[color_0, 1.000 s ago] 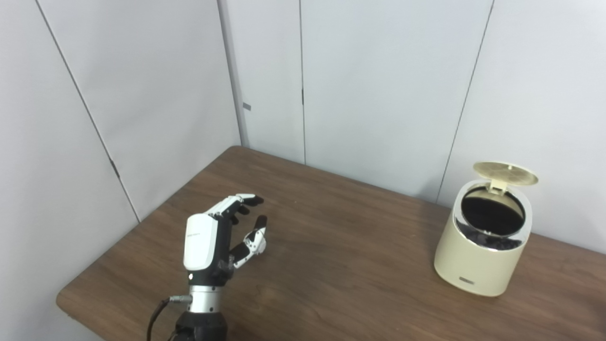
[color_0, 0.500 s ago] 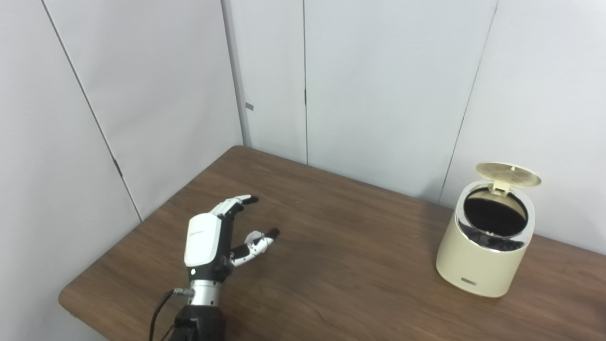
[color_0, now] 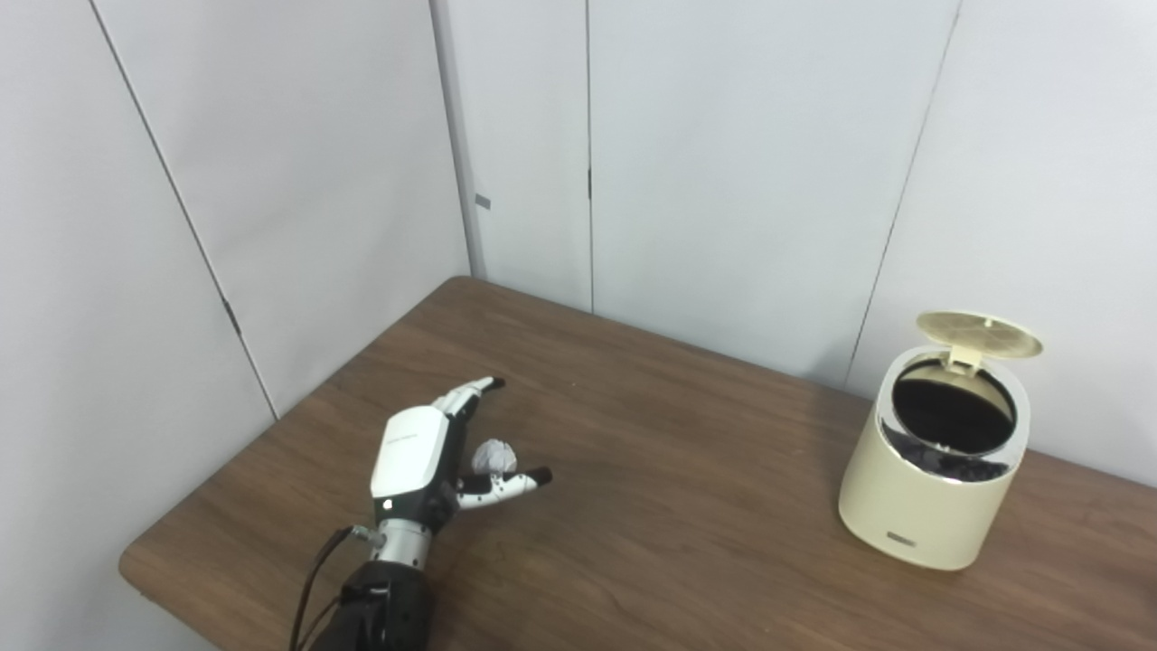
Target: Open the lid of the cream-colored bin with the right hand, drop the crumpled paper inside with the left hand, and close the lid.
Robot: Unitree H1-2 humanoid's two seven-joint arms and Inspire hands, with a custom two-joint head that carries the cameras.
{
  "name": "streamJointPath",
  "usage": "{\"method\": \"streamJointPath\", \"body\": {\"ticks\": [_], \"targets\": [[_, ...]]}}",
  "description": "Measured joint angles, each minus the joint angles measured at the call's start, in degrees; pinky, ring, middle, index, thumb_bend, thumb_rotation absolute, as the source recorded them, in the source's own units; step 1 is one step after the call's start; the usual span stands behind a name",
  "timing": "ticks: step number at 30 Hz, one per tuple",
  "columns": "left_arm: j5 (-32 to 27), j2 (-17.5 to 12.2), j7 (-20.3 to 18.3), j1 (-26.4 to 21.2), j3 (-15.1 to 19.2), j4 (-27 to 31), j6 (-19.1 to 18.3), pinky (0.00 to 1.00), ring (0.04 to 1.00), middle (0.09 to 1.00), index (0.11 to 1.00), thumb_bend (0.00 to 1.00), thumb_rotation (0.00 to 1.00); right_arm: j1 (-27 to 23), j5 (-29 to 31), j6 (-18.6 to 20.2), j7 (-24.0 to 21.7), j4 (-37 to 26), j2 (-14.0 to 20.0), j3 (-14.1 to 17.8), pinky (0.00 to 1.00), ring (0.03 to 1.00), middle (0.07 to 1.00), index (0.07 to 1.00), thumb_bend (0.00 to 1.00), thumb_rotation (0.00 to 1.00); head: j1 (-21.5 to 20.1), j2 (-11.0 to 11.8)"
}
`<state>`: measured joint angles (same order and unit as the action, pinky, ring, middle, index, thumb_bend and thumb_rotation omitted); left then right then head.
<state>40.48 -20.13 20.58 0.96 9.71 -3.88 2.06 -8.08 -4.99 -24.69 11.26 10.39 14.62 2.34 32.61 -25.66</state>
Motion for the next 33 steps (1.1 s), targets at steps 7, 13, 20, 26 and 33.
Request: {"method": "streamJointPath", "body": {"ticks": [7,13,20,26,33], "targets": [[1.9,-1.7,-0.8,0.1,-2.4,0.0,-1.7,0.64,0.767,0.801,0.826,1.00,0.54,0.0,0.8,0.0,-0.7,0.0,0.0,0.3,0.56,0.717,0.742,0.725,0.56,0.96,-0.1,-0.3],[2.0,-3.3,-1.6,0.8,-2.9,-0.4,-2.7,0.64,0.755,0.784,0.797,1.00,0.46,0.0,1.0,0.0,-1.5,0.0,0.0,0.8,0.55,0.705,0.731,0.713,0.59,0.95,0.1,-0.5],[3.5,-3.8,-2.4,2.6,-3.4,1.8,-4.3,0.54,0.667,0.713,0.714,1.00,0.45,0.1,1.5,0.0,-2.4,0.2,0.0,1.6,0.54,0.699,0.723,0.703,0.60,0.93,0.0,-1.0],[4.8,-4.7,-2.5,2.7,-4.1,1.8,-4.4,0.52,0.636,0.689,0.690,1.00,0.41,0.1,1.9,0.0,-3.2,0.3,0.0,2.2,0.51,0.683,0.714,0.691,0.64,0.92,-0.1,-1.0],[5.9,-7.5,-4.2,2.3,-6.0,1.0,-5.6,0.50,0.607,0.663,0.673,1.00,0.40,0.3,2.9,0.0,-4.5,0.2,0.0,3.1,0.50,0.669,0.701,0.675,0.67,0.88,-0.1,-1.3]]}}
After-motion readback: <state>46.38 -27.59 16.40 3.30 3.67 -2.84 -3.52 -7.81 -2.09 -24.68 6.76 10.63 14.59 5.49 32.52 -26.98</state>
